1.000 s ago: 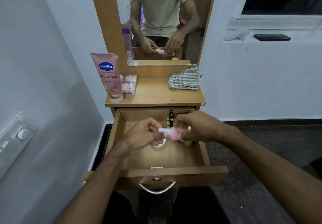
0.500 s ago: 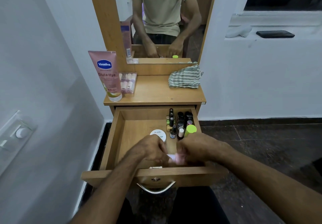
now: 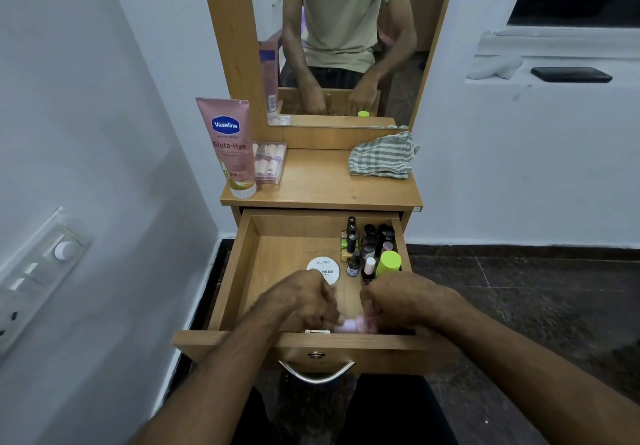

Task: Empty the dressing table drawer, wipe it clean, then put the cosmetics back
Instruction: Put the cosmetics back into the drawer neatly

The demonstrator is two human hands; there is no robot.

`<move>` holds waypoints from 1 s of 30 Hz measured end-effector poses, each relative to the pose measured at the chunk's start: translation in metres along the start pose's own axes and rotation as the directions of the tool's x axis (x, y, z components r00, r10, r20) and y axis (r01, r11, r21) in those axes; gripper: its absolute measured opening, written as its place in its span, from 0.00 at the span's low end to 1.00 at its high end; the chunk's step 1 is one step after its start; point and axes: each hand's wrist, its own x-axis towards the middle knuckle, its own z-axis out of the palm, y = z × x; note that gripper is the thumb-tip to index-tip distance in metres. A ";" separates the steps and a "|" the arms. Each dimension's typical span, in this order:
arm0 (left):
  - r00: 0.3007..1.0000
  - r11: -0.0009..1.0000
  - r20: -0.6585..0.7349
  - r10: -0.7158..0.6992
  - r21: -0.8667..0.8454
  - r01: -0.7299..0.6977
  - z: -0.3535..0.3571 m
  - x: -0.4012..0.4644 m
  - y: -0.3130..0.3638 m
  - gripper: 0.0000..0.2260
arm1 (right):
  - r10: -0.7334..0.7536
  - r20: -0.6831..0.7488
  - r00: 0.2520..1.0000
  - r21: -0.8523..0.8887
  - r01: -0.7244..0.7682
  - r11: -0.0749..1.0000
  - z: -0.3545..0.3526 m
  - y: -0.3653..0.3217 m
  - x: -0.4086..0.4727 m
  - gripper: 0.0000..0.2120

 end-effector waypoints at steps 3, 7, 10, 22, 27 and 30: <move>0.999 0.999 -0.046 0.008 -0.039 -0.009 -0.027 -0.017 -0.004 0.14 | 0.031 -0.047 0.998 0.091 -0.027 0.995 -0.010 0.002 -0.002 0.11; 0.969 0.978 -0.217 0.113 -0.149 -0.148 -0.082 -0.058 -0.011 0.16 | 0.021 -0.246 0.969 0.280 0.050 0.959 -0.041 -0.008 0.001 0.10; 0.687 0.894 -0.719 0.109 -0.232 -0.384 -0.105 -0.074 -0.011 0.17 | 0.065 -0.473 0.879 0.535 0.227 0.814 -0.062 -0.031 0.018 0.13; 0.356 0.810 -0.928 -0.114 -0.294 -0.507 -0.172 -0.063 -0.033 0.29 | 0.454 -0.549 0.702 0.835 0.437 0.333 -0.137 -0.114 0.130 0.32; 0.453 0.833 -0.891 0.024 -0.233 -0.502 -0.180 -0.067 -0.028 0.19 | 0.449 -0.514 0.731 0.858 0.446 0.255 -0.137 -0.112 0.141 0.19; 0.360 0.865 -0.933 -0.003 -0.183 -0.467 -0.175 -0.070 -0.025 0.14 | 0.415 -0.504 0.757 0.859 0.487 0.155 -0.133 -0.107 0.128 0.20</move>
